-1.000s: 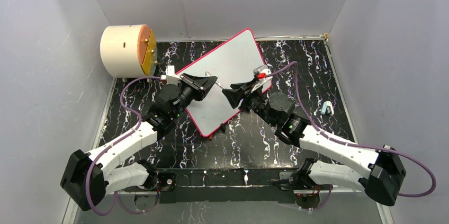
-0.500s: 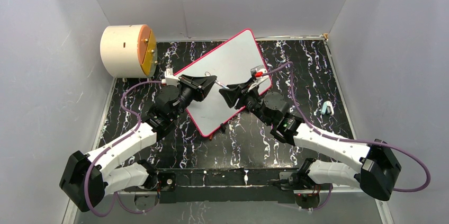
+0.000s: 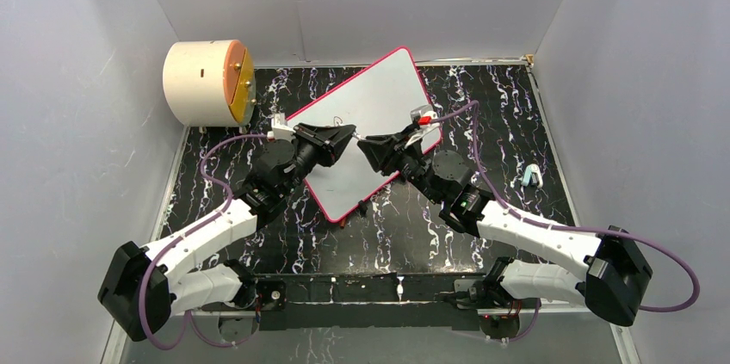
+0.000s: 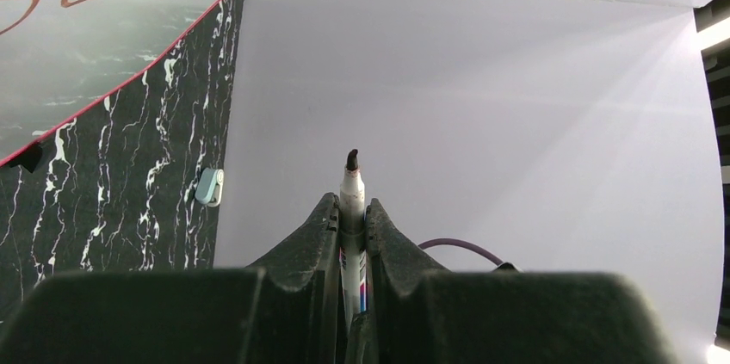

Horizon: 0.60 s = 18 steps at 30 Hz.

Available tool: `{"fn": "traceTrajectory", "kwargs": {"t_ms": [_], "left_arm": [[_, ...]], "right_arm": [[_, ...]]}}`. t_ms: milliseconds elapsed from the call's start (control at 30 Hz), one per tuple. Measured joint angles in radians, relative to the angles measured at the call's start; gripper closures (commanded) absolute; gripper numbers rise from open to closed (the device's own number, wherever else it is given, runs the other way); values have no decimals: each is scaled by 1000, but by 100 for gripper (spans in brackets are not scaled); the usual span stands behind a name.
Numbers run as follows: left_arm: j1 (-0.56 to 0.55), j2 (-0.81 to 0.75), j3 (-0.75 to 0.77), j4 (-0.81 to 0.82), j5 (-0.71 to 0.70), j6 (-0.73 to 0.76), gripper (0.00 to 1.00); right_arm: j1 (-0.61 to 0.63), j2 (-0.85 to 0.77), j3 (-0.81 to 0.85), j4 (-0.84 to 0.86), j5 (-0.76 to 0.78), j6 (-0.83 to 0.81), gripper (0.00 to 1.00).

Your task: Write a sentence on the whiteboard

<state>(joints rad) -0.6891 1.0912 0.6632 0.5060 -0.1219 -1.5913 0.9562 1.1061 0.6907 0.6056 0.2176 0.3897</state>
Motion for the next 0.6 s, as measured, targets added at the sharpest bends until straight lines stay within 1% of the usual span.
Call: {"fn": "traceTrajectory", "kwargs": {"t_ms": [33,133,300,333,400,433,567,600], "left_arm": [[-1,2,-2,3,2,-4,100],[-2,5,-3,11,2,-14,100],[-2,6,-3,18,2,-21,100],[-2,6,-3,17,2,-22,100],[-2,7,-3,18,2,-21,100],[-2,7,-3,17,2,-21,97],[-2,7,-3,16,2,-6,77],[-2,7,-3,13,2,3,70]], "right_arm": [[0,0,-1,2,0,0,69],[0,0,-1,5,4,0,81],[0,0,-1,6,15,-4,97],[0,0,-1,5,15,-5,100],[0,0,-1,5,15,-9,100],[0,0,-1,3,15,-12,100],[0,0,-1,-1,12,-28,100],[0,-2,-1,-5,11,-32,100]]}}
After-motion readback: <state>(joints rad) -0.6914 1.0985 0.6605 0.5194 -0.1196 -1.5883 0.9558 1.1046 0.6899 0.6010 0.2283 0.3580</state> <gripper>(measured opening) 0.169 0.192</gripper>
